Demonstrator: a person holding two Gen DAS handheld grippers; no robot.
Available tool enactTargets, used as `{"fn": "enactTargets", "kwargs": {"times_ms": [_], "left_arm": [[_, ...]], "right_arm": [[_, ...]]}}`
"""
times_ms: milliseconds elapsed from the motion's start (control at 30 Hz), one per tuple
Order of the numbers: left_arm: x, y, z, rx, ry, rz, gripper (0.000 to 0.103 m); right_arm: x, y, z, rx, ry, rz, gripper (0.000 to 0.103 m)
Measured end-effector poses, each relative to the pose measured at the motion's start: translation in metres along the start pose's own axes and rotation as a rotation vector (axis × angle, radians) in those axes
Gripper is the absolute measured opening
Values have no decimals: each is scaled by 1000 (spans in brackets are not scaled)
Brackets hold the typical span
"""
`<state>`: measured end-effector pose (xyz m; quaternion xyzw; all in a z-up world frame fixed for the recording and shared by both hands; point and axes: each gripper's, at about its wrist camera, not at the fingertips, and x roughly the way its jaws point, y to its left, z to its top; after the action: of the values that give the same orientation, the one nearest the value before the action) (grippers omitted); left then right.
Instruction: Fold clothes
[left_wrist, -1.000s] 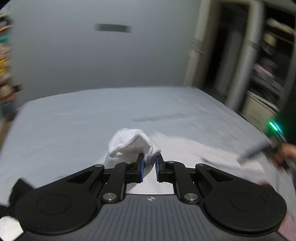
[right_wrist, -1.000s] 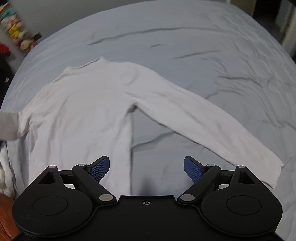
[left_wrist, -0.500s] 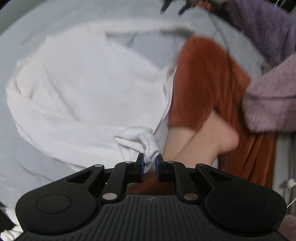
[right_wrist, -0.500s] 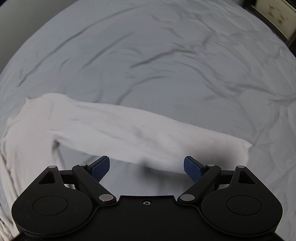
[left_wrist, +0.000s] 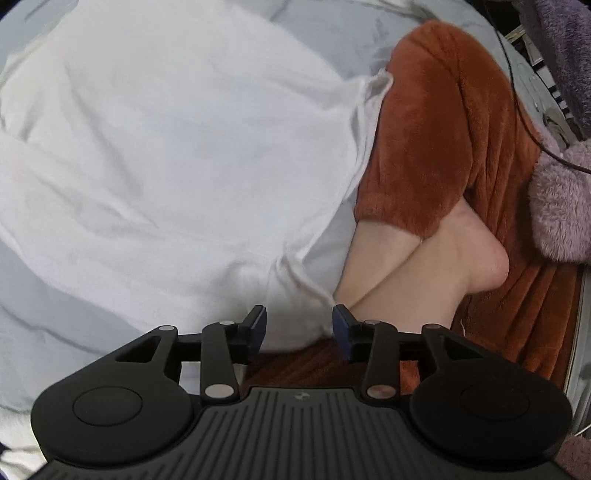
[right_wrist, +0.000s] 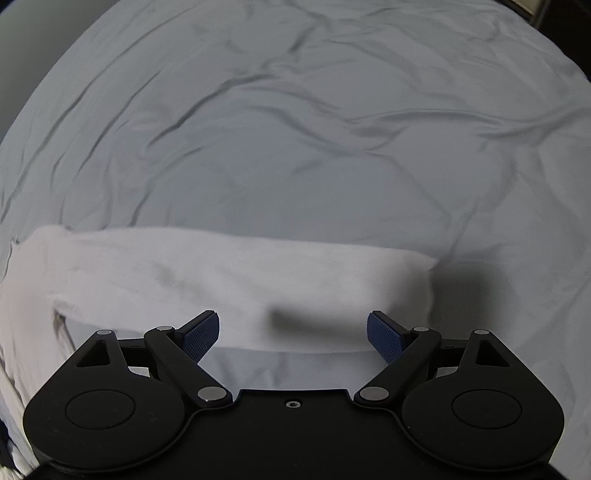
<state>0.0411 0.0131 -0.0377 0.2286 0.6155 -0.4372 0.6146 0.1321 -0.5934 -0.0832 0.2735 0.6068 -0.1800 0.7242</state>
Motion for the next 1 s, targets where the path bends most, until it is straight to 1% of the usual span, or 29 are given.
{"fn": "enactTargets", "kwargs": {"times_ms": [67,133,267,367,433,500,533,567,633,700,733,833,900,1000], "left_arm": [[1,5,4,-30,-36,28,41],[0,19,8,-105,-72,92,41],[8,39,12,-191,-73,192,41],[13,50,13,-243,-79,216,41],[18,59,15,-287,-84,238,41],[21,65,15,-318,-95,243,41],[22,70,15,-342,-102,244,41],[23,73,15,-363,-107,246,41],[24,79,16,-398,-112,259,41],[26,83,17,-424,-118,269,41],[25,86,17,-442,-128,274,41],[19,90,18,-464,-161,280,41],[17,88,21,-471,-175,281,41],[16,87,25,-475,-192,281,41]], "right_arm": [[1,-12,1,19,-1,-14,86],[6,-26,2,53,-1,-20,86],[19,-60,3,146,-36,-16,81],[29,-76,4,183,-49,-4,76],[34,-82,5,199,-49,1,71],[37,-85,4,220,-65,20,69],[38,-86,4,227,-73,30,61],[38,-85,4,218,-76,31,54],[38,-78,4,190,-81,33,21],[39,-68,4,178,-68,51,11],[38,-63,4,171,-73,56,8],[28,-39,5,112,-104,65,7],[19,-20,6,67,-120,93,7],[-1,23,5,-41,-150,146,7]]}}
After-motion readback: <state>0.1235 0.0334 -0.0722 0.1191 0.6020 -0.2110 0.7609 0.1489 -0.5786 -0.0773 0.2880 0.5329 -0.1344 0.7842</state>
